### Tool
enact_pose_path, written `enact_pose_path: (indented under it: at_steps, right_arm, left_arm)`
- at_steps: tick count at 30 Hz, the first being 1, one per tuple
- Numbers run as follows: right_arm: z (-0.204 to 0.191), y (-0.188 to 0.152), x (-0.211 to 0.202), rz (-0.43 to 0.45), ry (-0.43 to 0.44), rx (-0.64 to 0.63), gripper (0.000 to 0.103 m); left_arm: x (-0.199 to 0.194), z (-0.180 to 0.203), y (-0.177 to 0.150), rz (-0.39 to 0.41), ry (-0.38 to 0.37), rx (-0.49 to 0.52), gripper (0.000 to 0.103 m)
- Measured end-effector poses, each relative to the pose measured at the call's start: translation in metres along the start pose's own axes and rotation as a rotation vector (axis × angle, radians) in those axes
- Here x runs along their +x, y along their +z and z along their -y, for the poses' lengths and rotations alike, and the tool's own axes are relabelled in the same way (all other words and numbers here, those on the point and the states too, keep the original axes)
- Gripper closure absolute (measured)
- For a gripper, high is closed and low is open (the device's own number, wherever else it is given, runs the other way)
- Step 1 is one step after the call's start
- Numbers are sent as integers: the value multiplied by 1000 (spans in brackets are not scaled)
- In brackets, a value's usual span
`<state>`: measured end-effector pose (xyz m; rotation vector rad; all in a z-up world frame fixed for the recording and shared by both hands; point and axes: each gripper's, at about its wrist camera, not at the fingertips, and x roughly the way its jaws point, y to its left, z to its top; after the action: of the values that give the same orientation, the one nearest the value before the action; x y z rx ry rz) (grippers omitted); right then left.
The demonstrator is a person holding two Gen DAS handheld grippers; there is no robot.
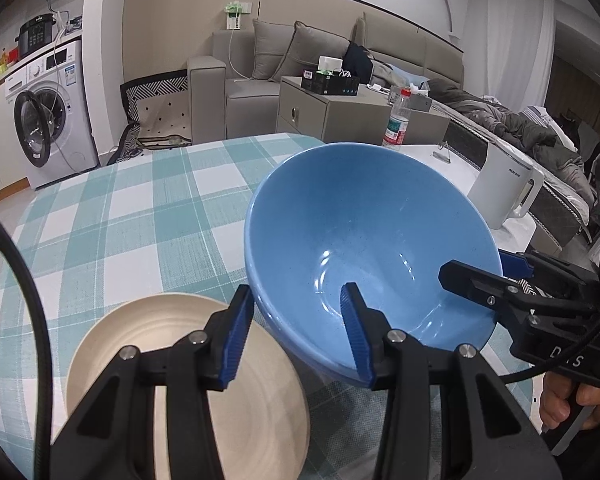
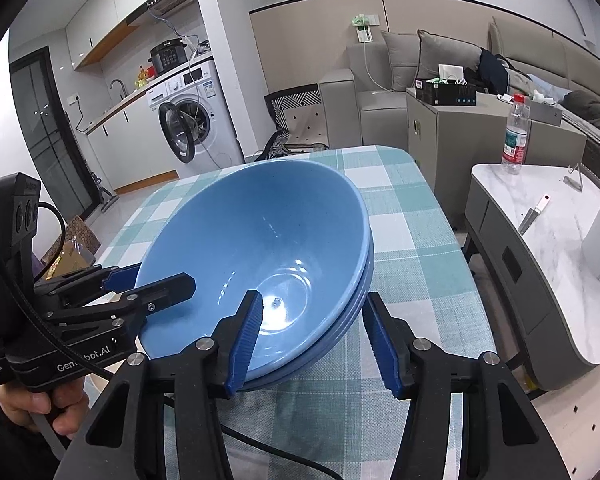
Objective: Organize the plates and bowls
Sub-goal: 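Carry the stacked blue bowls with the right tool over the cream plate stack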
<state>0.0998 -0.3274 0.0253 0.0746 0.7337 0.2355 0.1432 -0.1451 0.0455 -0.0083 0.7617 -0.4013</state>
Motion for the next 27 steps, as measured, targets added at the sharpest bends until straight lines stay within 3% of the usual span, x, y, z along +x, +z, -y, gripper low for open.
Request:
enact_pose_path:
  at_steps: [27]
  right_arm:
    - [-54,19,-45,88,89,-72,49]
  left_arm:
    - [-76,-20,1,120,70,-22,59]
